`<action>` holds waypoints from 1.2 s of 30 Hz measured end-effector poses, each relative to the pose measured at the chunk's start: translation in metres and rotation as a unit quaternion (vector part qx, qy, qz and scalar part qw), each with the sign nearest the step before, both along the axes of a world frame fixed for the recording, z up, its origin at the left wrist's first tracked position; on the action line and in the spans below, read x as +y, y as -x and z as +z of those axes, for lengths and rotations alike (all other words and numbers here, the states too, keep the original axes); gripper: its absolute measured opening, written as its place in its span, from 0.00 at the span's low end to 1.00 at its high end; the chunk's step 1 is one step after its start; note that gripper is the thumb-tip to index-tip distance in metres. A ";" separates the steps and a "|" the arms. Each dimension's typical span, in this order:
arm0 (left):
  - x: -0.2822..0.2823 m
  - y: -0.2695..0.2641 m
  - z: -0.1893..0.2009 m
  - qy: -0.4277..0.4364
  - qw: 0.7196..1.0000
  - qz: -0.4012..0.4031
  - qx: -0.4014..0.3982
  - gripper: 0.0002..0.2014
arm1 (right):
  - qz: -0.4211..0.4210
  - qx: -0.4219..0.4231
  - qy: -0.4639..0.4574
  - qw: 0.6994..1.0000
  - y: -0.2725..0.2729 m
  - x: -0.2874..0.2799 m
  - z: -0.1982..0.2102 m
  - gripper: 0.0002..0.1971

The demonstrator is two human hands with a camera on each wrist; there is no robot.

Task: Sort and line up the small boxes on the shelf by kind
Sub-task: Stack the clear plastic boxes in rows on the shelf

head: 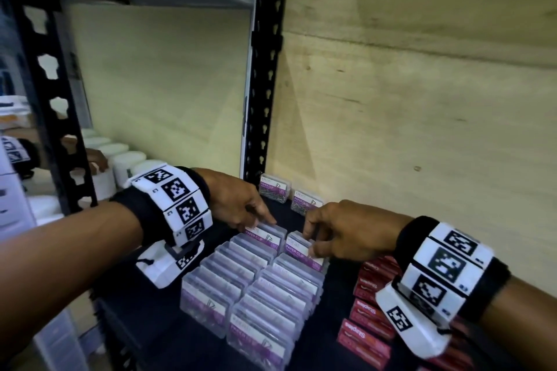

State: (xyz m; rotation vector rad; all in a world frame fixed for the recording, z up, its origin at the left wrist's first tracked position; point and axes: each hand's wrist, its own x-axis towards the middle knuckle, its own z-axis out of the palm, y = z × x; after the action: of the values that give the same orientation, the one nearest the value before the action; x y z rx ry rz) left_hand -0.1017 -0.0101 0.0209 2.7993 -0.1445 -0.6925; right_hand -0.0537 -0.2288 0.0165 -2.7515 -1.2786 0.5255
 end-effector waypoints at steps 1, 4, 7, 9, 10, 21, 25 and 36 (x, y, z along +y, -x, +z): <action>-0.001 0.002 0.001 -0.003 1.000 0.002 -0.001 0.20 | 0.001 0.001 -0.002 1.000 0.002 -0.001 0.000 0.13; -0.006 0.006 0.004 -0.013 1.000 0.005 0.003 0.20 | 0.005 0.003 -0.004 1.000 0.005 -0.003 0.001 0.13; -0.009 0.009 0.006 -0.036 0.999 -0.002 0.001 0.20 | 0.010 0.005 -0.004 1.000 0.009 -0.004 0.001 0.13; -0.011 0.011 0.007 -0.047 0.999 -0.007 0.001 0.20 | 0.012 0.006 -0.004 1.000 0.012 -0.005 0.001 0.13; -0.012 0.012 0.007 -0.049 0.999 -0.010 0.001 0.20 | 0.014 0.007 -0.005 1.000 0.013 -0.005 0.001 0.14; -0.016 0.020 0.012 -0.076 0.997 -0.023 0.000 0.20 | 0.025 0.013 -0.013 1.000 0.021 -0.007 0.004 0.13; -0.016 0.019 0.012 -0.074 0.997 -0.022 -0.002 0.20 | 0.026 0.019 -0.014 0.999 0.022 -0.008 0.004 0.14; -0.012 0.003 0.012 -0.033 0.999 0.009 0.035 0.19 | 0.018 0.068 -0.020 0.997 0.013 -0.007 0.002 0.13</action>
State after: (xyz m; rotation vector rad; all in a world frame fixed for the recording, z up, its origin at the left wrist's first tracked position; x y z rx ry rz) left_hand -0.1051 -0.0217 0.0328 2.8296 -0.0860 -0.8047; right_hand -0.0671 -0.2357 0.0186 -2.6142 -1.2943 0.6700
